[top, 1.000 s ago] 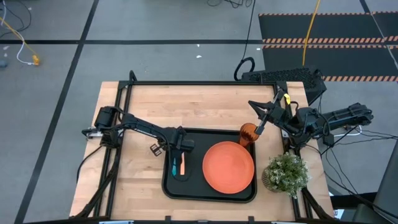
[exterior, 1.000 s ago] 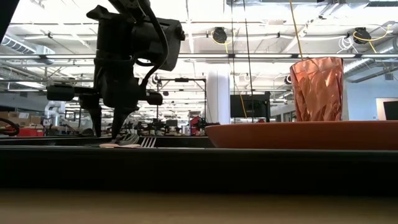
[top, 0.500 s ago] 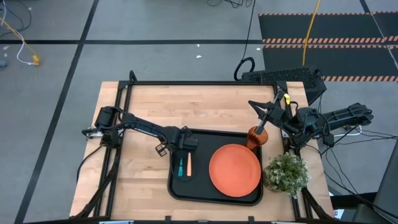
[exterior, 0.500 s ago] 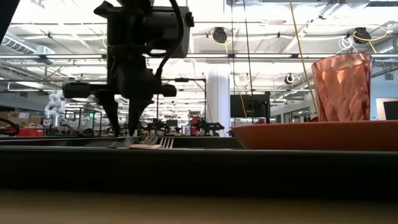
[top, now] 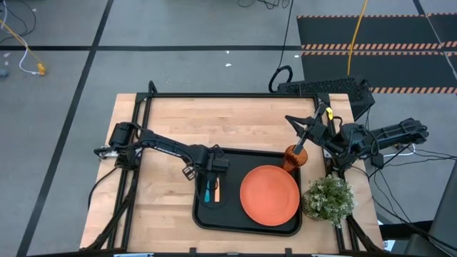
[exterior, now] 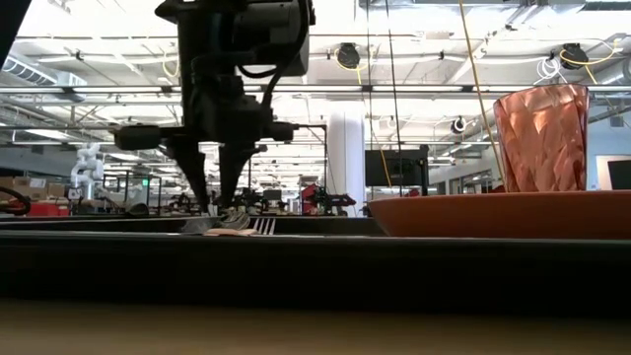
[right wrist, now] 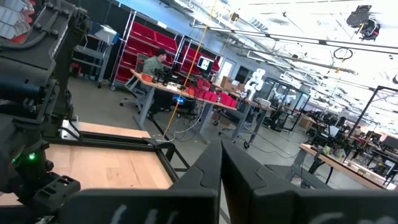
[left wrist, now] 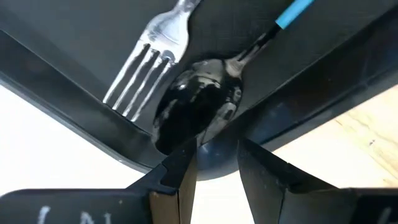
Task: Pick and place plate/cup/fork/spoon on tray
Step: Adjust the pink plate on the black serving tray
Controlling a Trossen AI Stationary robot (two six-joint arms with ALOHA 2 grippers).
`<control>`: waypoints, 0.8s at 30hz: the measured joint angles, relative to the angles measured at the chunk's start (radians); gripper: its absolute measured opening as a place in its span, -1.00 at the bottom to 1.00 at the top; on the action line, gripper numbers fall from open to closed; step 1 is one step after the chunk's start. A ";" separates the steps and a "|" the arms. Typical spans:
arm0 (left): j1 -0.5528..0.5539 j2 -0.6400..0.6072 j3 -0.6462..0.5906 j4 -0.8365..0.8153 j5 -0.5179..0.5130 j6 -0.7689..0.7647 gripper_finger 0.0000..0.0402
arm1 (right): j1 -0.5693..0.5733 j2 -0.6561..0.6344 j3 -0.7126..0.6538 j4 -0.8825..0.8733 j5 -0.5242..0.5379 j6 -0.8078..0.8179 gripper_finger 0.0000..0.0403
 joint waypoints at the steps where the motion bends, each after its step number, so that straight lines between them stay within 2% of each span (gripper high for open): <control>1: 0.000 0.000 0.000 -0.003 0.000 0.000 -0.41 | 0.000 0.000 0.000 0.000 0.000 0.000 -1.00; 15: 0.020 0.000 0.000 0.005 -0.001 0.005 -0.41 | 0.000 0.000 0.000 0.000 0.000 0.001 -1.00; 24: 0.043 0.000 0.000 0.075 -0.003 0.020 -0.41 | 0.000 0.000 0.000 0.000 0.000 0.001 -1.00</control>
